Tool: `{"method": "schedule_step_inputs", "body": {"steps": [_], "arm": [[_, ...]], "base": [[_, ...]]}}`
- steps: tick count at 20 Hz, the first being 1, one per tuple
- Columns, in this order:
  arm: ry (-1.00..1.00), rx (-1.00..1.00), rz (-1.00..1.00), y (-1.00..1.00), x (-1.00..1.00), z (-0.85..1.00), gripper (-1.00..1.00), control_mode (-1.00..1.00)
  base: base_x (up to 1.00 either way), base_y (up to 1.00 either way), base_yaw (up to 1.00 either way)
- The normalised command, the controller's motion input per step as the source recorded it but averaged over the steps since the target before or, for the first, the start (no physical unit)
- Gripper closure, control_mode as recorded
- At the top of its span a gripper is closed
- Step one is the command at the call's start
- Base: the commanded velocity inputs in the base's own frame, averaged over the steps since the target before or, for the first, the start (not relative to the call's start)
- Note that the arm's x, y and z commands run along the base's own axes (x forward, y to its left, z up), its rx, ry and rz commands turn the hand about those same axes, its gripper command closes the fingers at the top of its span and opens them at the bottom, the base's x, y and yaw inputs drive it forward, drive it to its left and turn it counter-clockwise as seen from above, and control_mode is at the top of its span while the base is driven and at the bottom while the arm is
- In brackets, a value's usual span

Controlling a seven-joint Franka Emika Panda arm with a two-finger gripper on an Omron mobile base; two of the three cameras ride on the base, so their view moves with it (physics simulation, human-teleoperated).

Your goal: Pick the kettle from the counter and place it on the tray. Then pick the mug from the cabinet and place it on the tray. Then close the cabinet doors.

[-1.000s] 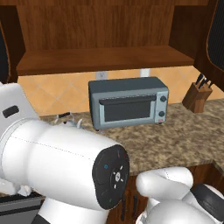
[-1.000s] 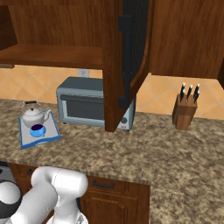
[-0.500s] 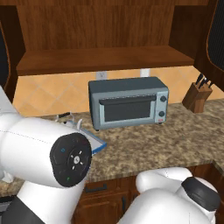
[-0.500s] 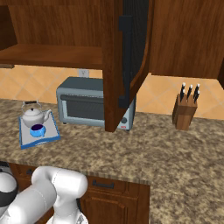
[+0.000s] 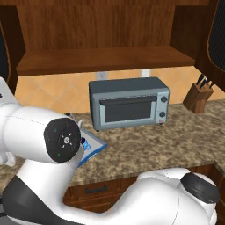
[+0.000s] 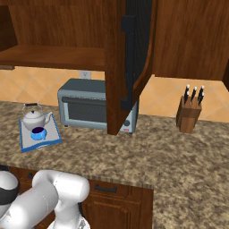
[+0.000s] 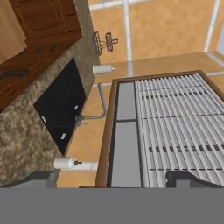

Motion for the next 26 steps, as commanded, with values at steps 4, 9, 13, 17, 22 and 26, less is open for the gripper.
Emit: {"method": "schedule_step_inputs", "body": {"steps": [4,9,13,17,22,26], "arm": [[-0.02,0.00,0.00,0.00,0.43,-0.03,-1.00,-1.00],[-0.10,0.00,0.00,0.01,0.31,0.00,-1.00,-1.00],[-0.15,0.00,0.00,0.17,0.00,0.00,-1.00,-1.00],[-0.05,0.00,0.00,0.28,-0.03,0.00,-1.00,-1.00],[0.00,0.00,-0.04,0.07,0.32,-0.08,-1.00,-1.00],[0.03,0.00,-0.12,-0.26,0.34,-0.10,-1.00,-1.00]], "base": [[0.00,0.00,0.00],[0.00,0.00,0.00],[0.00,0.00,0.00],[0.00,0.00,0.00],[0.00,0.00,0.00],[0.00,0.00,0.00]]}}
